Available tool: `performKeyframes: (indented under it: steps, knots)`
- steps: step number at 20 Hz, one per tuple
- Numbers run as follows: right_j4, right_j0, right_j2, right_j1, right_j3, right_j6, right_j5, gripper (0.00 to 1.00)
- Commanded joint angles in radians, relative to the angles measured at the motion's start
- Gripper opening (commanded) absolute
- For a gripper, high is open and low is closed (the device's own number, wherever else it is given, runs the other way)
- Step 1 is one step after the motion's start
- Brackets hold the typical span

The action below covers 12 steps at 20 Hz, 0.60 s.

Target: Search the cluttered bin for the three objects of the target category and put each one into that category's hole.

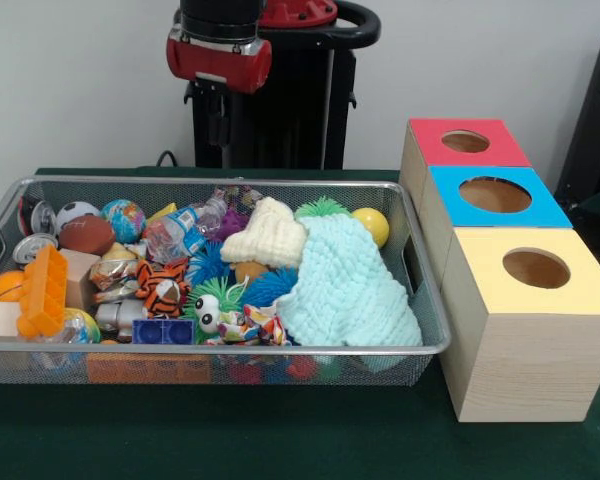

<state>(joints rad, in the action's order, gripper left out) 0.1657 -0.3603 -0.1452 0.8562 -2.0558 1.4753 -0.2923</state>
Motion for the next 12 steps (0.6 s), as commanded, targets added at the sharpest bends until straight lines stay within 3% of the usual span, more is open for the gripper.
performKeyframes:
  steps: [1,7,12]
  knots:
    - [-0.074,-0.139,0.163,0.088,-0.108,0.043,0.084,0.0]
    - [-0.092,-0.203,0.225,0.092,-0.101,0.042,0.072,0.0]
    - [-0.11,-0.21,0.235,0.106,-0.088,0.083,0.097,0.0]
